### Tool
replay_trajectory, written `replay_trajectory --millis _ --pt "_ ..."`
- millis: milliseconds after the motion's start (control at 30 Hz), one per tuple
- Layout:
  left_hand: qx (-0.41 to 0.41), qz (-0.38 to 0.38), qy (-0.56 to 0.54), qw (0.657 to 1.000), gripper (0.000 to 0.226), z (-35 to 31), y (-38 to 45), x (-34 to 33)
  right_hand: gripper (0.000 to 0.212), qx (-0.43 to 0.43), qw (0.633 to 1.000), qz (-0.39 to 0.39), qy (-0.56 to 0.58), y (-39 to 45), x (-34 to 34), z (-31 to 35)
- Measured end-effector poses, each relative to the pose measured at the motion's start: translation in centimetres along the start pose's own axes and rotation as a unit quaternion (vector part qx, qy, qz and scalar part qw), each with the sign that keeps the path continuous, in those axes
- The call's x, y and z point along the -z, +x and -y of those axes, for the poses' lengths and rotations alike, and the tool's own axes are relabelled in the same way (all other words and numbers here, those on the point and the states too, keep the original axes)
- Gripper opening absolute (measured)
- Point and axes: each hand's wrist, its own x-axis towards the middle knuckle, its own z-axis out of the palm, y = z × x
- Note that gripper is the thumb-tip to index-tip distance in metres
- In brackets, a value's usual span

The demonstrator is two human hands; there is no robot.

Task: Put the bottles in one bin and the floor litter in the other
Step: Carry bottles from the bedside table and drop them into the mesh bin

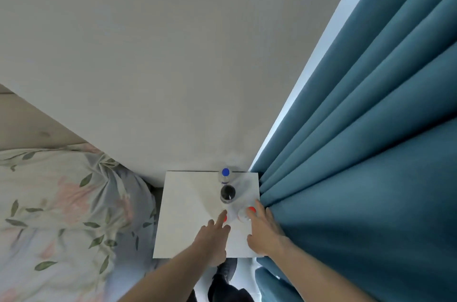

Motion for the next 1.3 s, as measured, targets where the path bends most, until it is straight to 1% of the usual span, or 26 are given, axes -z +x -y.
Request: replay_trajectory --millis 100,233,267,333,433,533,600,667,767,833,967,1100,1233,1300 --pt "-0.002 0.02 -0.003 1.0 0.061 -0.1 2.8 -0.3 0.068 0.002 1.0 0.009 -0.002 2.7 -0.7 -0.9" --pt "0.001 0.032 -0.008 0.999 0.059 0.2 5.7 -1.1 0.085 0.003 0.999 0.024 -0.031 5.7 -2.3 -1.7" --pt "0.003 0.033 -0.011 0.999 0.058 0.4 6.4 -1.4 0.086 0.006 0.999 0.022 -0.038 6.4 -2.7 -1.7" --pt "0.009 0.037 -0.027 0.999 0.053 0.9 7.5 -1.9 0.079 0.006 0.999 0.025 -0.038 7.6 -3.5 -1.9" --pt "0.021 0.036 -0.058 0.997 0.042 1.7 8.6 -2.7 0.066 -0.016 0.999 0.004 0.034 8.7 -4.2 -2.2" --pt "0.017 0.02 -0.101 0.995 0.047 2.6 8.5 -3.4 0.043 -0.038 0.995 -0.022 0.084 8.5 -4.3 -2.1" --pt "0.009 -0.001 -0.134 0.991 0.044 3.2 7.4 -3.3 0.03 -0.05 0.991 -0.036 0.122 7.6 -4.0 -2.0" --pt "-0.01 -0.035 -0.155 0.987 0.038 3.7 5.7 -2.5 0.025 -0.056 0.986 -0.051 0.15 5.9 -3.5 -1.7" --pt "-0.026 -0.088 -0.155 0.984 0.027 4.3 2.2 -0.5 0.014 -0.061 0.977 -0.079 0.19 2.6 -2.6 -1.0" --pt "-0.036 -0.11 -0.152 0.982 0.025 4.7 -0.3 1.1 0.006 -0.072 0.968 -0.103 0.218 0.4 -2.1 -0.5" --pt "-0.073 -0.126 -0.138 0.98 0.032 6.2 -4.5 4.7 0.011 -0.097 0.953 -0.137 0.253 -3.8 -1.5 0.6" --pt "-0.131 -0.125 -0.11 0.977 0.027 7.8 -6.7 8.0 0.018 -0.147 0.937 -0.163 0.272 -7.6 -1.5 2.5" --pt "-0.217 -0.1 -0.074 0.968 0.024 8.5 -7.3 10.8 0.017 -0.213 0.905 -0.206 0.306 -11.4 -3.0 5.2" --pt "-0.255 -0.089 -0.055 0.961 0.024 8.3 -7.7 11.6 0.021 -0.249 0.887 -0.207 0.33 -13.4 -4.2 6.6"
